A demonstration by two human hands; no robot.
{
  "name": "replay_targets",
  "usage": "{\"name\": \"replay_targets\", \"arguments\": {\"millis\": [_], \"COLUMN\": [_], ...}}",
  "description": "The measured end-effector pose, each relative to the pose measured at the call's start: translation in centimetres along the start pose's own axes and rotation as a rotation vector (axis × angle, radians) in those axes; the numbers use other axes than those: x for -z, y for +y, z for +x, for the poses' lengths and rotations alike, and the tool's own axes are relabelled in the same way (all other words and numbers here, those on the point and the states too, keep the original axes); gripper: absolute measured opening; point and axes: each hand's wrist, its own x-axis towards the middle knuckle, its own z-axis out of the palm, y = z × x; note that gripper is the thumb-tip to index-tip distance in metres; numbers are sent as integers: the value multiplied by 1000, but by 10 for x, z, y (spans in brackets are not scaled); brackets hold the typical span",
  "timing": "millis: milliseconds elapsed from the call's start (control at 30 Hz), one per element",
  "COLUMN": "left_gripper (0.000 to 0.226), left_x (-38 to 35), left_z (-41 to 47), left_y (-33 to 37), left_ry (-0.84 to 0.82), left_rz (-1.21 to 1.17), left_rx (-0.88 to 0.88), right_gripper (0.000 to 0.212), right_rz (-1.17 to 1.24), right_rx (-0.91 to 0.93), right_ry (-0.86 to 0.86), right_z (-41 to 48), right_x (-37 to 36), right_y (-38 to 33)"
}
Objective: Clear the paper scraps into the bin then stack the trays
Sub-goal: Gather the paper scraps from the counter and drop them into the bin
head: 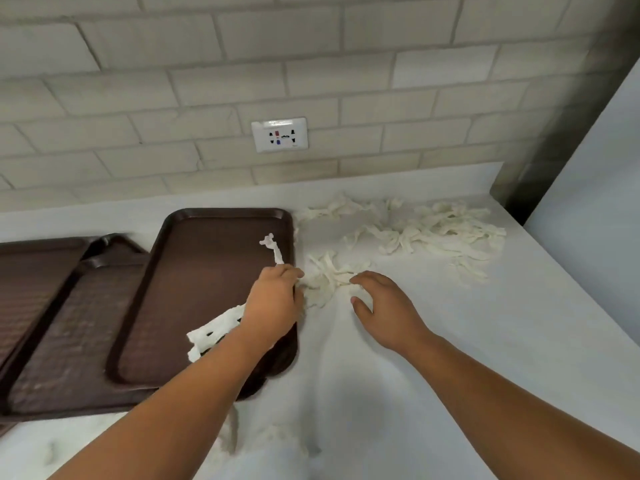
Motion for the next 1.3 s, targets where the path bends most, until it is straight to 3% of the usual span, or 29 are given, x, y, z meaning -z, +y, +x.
{"name": "replay_targets", "arguments": {"millis": [167, 333, 433, 533, 800, 967, 1133, 1300], "left_gripper": [44, 71, 61, 38, 22, 28, 51, 57], "left_x": [-2, -12, -14, -16, -16, 1, 19, 27], "left_z": [40, 82, 98, 104, 100, 96, 92, 80], "left_y": [-48, -75, -80, -86, -93, -76, -46, -3], "left_ry": [-52, -286, -315, -216, -204, -13, -50, -52], "left_rz": [39, 154, 206, 184, -6, -199, -327, -495], "left_rx": [54, 96, 73, 24, 87, 253, 213, 150], "right_gripper": [40, 39, 39, 40, 21, 19, 20, 33], "right_rz": [-48, -141, -328, -441, -500, -195, 163, 279], "right_rx": [0, 8, 21, -8, -18, -8, -61, -143], "right_ry": [-27, 60, 87, 17, -31, 124, 177, 197], "right_z": [36, 66, 85, 102, 128, 133, 125, 99], "right_x": [-25, -34, -37, -39, -42, -30, -1, 28], "right_y": [-7, -4, 0, 1, -3, -11, -28, -39]}}
